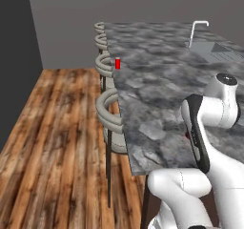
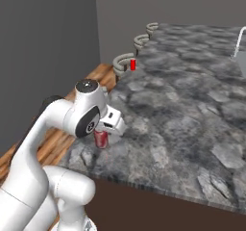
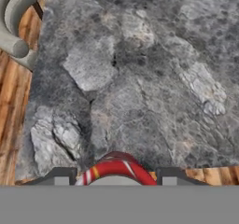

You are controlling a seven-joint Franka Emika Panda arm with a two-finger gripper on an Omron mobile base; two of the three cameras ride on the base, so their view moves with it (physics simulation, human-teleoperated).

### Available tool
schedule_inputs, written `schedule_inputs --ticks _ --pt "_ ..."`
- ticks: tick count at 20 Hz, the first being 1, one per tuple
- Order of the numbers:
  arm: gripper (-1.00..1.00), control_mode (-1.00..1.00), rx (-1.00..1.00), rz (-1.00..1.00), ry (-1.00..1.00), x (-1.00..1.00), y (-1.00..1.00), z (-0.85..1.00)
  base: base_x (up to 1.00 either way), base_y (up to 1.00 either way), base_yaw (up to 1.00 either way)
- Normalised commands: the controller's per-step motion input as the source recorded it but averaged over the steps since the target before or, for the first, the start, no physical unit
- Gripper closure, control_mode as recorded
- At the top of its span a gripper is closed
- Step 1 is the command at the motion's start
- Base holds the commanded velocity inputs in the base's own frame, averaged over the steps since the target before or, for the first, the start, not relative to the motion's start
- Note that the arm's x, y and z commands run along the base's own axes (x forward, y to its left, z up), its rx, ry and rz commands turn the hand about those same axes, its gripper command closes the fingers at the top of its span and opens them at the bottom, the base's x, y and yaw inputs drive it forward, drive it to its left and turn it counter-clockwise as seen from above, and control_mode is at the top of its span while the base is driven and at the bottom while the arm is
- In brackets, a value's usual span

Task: Four empty soda cans are scattered around the kitchen. Gather all the cans and cluster them next to the stove for recycling.

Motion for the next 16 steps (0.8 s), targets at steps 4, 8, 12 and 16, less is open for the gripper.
schedule_inputs --ticks 4,8,12,16 --pt "1.0 -1.0 0.0 -0.01 0.21 -0.45 0.0 0.57 0.0 0.0 0.0" --pt "1.0 -1.0 0.0 0.01 0.08 -0.32 0.0 0.41 0.0 0.0 0.0" --pt "1.0 -1.0 0.01 0.08 0.0 0.0 0.0 0.26 0.0 0.0 0.0" --pt "1.0 -1.0 0.0 0.0 0.07 -0.21 0.0 0.17 0.0 0.0 0.0"
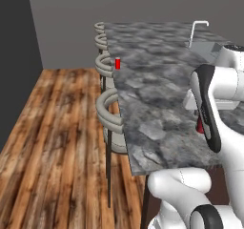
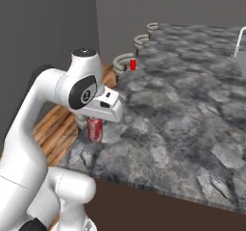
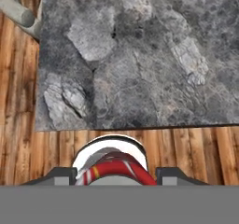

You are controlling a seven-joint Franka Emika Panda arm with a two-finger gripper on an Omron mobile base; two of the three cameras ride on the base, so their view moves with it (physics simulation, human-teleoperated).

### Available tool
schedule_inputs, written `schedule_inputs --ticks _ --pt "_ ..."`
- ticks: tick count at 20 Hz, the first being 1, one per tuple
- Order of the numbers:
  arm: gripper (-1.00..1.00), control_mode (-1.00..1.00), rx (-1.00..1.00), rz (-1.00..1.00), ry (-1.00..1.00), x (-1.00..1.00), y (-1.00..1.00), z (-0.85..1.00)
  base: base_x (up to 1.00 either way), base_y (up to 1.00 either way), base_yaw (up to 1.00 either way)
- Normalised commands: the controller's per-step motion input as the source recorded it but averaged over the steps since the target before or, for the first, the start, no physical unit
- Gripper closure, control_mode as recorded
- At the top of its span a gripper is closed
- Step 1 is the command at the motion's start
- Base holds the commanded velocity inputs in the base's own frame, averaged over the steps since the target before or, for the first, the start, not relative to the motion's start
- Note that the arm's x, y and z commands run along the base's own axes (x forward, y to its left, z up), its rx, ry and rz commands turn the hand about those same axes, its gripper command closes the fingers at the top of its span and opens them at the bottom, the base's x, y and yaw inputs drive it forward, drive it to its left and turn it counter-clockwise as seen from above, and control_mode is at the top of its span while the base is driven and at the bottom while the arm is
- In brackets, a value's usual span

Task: Four empty soda cans are scattered around the kitchen. Gather all the cans and cluster them next to the stove for recycling.

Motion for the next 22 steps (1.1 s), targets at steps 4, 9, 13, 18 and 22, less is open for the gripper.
schedule_inputs --ticks 4,9,13,18,22 --pt "1.0 1.0 0.0 0.0 0.0 0.0 0.0 0.0 -0.92 -0.43 -0.15" --pt "1.0 1.0 0.0 0.0 0.0 0.0 0.0 0.0 -0.92 -0.3 -0.44" --pt "1.0 1.0 0.0 0.0 0.0 0.0 0.0 0.0 -0.06 0.01 -0.85" --pt "1.0 1.0 0.0 0.0 0.0 0.0 0.0 0.0 0.0 0.0 -0.91" --pt "1.0 1.0 0.0 0.0 0.0 0.0 0.0 0.0 0.01 0.0 -0.88"
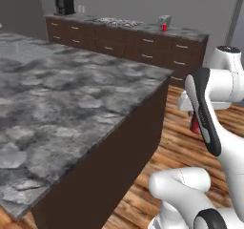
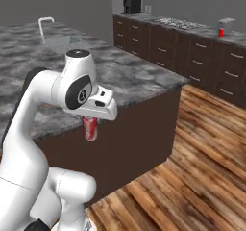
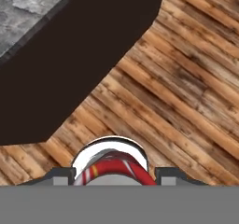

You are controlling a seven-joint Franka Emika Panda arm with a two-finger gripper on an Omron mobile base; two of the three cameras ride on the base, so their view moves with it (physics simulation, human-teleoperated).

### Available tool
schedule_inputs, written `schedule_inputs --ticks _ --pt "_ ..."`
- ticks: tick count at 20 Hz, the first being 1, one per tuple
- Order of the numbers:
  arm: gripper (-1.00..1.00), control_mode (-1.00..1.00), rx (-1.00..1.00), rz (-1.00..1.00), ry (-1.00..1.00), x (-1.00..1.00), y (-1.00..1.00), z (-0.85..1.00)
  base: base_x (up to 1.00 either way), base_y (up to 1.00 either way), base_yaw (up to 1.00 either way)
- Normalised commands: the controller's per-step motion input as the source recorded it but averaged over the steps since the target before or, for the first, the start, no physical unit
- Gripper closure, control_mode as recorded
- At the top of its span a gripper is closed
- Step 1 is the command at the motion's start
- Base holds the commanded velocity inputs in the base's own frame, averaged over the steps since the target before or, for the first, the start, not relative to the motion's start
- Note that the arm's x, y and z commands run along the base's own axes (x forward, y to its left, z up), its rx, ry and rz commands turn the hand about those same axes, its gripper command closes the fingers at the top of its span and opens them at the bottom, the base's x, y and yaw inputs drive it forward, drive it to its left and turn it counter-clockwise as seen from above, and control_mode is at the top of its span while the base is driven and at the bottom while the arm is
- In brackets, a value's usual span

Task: Four empty soda cans are scattered around the kitchen. Gather all the cans and cluster them next to the stove for recycling.

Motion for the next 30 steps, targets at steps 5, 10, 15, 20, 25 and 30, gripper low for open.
schedule_inputs --ticks 5,10,15,20,25,30 --pt "1.0 1.0 0.0 0.0 0.0 0.0 0.0 0.0 0.46 -0.18 -0.7" --pt "1.0 1.0 0.0 0.0 0.0 0.0 0.0 0.0 0.9 -0.53 -0.51" --pt "1.0 1.0 0.0 0.0 0.0 0.0 0.0 0.0 0.91 -0.53 -0.51" --pt "1.0 1.0 0.0 0.0 0.0 0.0 0.0 0.0 0.98 -0.38 -0.43" --pt "1.0 1.0 0.0 0.0 0.0 0.0 0.0 0.0 1.0 -0.26 -0.05" --pt "1.0 1.0 0.0 0.0 0.0 0.0 0.0 0.0 1.0 -0.38 0.0"
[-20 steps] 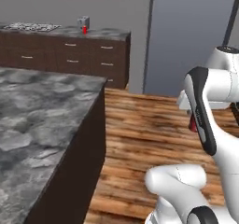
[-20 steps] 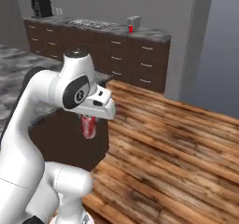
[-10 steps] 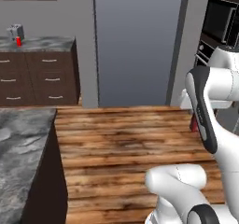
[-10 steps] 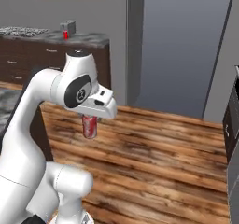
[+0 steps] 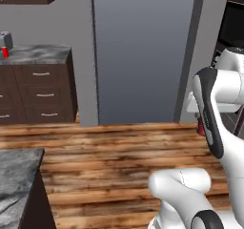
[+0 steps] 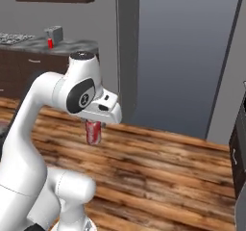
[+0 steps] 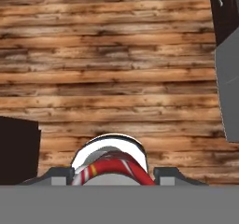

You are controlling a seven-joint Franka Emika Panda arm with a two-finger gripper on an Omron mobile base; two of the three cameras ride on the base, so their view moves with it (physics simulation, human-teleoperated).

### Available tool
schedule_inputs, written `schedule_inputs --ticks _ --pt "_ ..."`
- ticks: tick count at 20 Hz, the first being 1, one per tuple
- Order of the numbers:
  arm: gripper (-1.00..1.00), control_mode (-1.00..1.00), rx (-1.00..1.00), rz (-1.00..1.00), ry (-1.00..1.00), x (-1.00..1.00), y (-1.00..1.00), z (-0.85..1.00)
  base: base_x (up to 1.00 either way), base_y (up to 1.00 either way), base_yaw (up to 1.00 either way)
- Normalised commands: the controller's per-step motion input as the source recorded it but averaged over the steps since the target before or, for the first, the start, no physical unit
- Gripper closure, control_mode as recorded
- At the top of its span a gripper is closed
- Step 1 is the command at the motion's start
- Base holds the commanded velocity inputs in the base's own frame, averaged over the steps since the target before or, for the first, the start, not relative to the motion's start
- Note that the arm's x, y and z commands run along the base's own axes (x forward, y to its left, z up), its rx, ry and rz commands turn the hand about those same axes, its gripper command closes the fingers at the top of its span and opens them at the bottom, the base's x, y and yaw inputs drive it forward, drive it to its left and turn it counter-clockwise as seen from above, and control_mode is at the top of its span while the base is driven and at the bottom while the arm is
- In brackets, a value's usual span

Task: Four empty soda cans are scattered around the kitchen. Gather all the cans and cluster them next to the stove for recycling.

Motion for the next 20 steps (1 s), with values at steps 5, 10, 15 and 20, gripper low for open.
schedule_inputs --ticks 5,10,15,20 --pt "1.0 1.0 0.0 0.0 0.0 0.0 0.0 0.0 1.0 -0.57 0.02" --pt "1.0 1.0 0.0 0.0 0.0 0.0 0.0 0.0 1.0 -0.52 0.25" --pt "1.0 1.0 0.0 0.0 0.0 0.0 0.0 0.0 0.97 -0.03 0.73" --pt "1.0 1.0 0.0 0.0 0.0 0.0 0.0 0.0 1.0 -0.11 0.76"
